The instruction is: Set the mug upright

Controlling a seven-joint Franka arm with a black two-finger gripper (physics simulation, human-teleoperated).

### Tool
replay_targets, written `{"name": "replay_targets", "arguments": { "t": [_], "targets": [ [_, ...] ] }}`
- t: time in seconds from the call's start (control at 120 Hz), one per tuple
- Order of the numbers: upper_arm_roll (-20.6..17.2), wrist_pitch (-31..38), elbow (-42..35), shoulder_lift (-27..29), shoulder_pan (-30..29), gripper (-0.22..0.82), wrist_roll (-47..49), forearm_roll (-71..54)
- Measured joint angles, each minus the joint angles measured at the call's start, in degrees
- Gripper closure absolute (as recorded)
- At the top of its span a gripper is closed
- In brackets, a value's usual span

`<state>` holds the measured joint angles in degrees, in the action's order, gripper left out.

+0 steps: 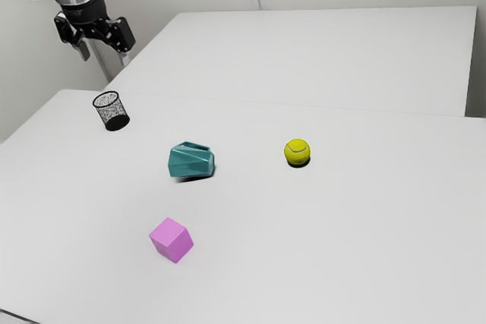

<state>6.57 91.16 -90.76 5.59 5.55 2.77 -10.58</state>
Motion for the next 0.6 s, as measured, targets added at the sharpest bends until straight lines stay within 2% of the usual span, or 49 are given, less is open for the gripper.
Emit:
{"name": "replay_targets", "arguments": {
  "t": [0.275, 0.383, 0.6],
  "targets": [
    [-0.07, 0.68, -0.8, -0.32, -0.04, 0.0, -0.5, 0.52],
    [1.15, 2.25, -1.05, -1.13, 0.07, 0.0, -0.67, 2.1],
    [1.51, 3.79, -3.98, -5.89, -5.15, 0.0, -0.93, 15.14]
  ]
}}
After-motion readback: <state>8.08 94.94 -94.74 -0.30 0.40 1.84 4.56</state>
